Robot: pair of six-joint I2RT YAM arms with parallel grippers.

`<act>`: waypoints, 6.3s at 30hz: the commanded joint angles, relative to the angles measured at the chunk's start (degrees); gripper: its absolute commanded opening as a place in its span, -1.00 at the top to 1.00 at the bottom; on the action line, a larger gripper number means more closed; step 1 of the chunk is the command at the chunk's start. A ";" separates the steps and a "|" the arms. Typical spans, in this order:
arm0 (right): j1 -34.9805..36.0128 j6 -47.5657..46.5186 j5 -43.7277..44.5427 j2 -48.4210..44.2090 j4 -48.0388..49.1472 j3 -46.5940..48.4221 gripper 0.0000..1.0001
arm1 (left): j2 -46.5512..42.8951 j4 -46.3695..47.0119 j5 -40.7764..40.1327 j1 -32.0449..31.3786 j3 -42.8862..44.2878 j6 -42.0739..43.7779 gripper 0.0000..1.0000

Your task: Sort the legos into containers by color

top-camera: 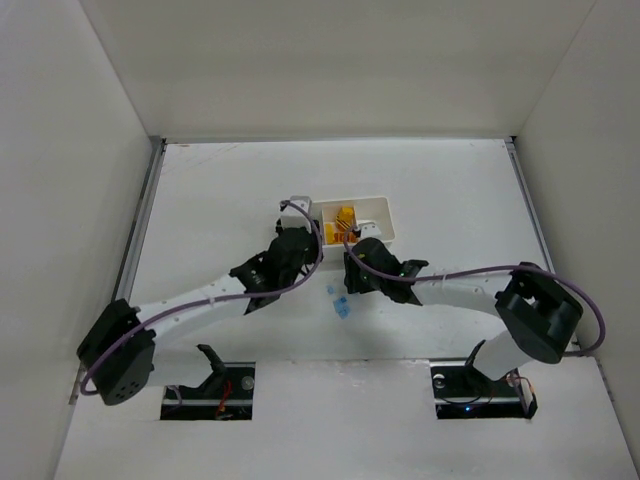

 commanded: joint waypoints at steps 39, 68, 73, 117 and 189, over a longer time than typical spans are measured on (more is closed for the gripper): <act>-13.85 -3.78 4.43 -7.69 -0.63 10.36 0.55 | 10.61 5.40 -0.73 -16.34 -7.92 -9.94 0.08; -5.41 4.39 6.63 -20.59 6.05 -9.04 -0.06 | 13.45 5.85 -3.01 -15.72 -6.86 -7.39 0.78; -4.10 5.62 5.85 -23.59 5.53 -12.56 0.11 | 3.25 2.51 -4.07 -16.08 -5.11 -5.20 0.79; 4.17 12.21 6.98 -9.19 9.04 -10.11 0.03 | 9.77 4.09 8.07 -2.36 12.33 -1.32 0.25; -10.07 -0.09 6.55 -16.38 6.06 1.41 -0.03 | 16.94 11.47 4.11 -19.51 -6.43 -1.07 0.36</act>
